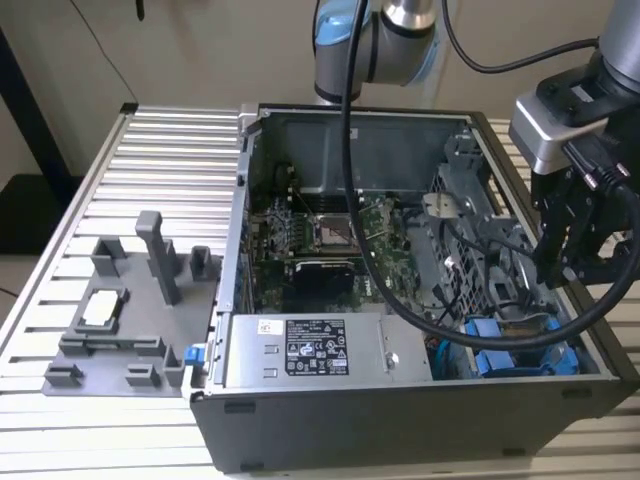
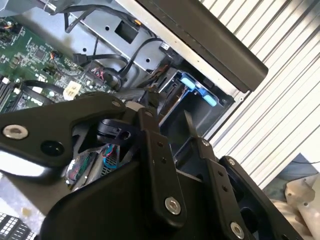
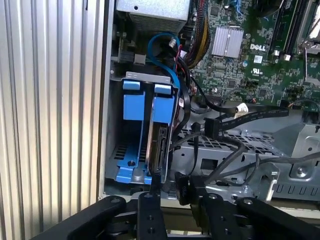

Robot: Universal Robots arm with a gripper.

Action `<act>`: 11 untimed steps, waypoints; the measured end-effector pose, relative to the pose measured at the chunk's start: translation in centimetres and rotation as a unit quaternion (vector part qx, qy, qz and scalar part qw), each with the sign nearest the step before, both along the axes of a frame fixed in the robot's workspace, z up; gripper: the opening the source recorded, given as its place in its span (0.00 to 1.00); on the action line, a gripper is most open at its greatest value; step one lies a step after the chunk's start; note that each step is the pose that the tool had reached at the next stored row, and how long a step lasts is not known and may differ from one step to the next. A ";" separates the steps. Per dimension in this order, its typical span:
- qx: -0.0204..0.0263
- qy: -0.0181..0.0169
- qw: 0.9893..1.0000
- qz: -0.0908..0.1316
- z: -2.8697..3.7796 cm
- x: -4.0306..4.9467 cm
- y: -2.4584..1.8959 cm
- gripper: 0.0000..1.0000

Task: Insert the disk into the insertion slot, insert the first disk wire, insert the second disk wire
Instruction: 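Insert the first disk wire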

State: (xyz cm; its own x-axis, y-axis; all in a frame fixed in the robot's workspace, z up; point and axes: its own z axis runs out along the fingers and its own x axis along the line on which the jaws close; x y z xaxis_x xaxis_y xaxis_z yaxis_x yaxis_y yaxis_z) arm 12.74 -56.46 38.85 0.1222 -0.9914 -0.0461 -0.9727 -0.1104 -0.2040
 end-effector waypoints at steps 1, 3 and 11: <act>0.000 0.000 1.000 0.000 0.00 0.00 0.00 0.32; 0.000 0.000 1.000 0.000 0.00 0.01 0.00 0.26; -0.003 0.000 1.000 0.000 -0.03 0.04 -0.01 0.19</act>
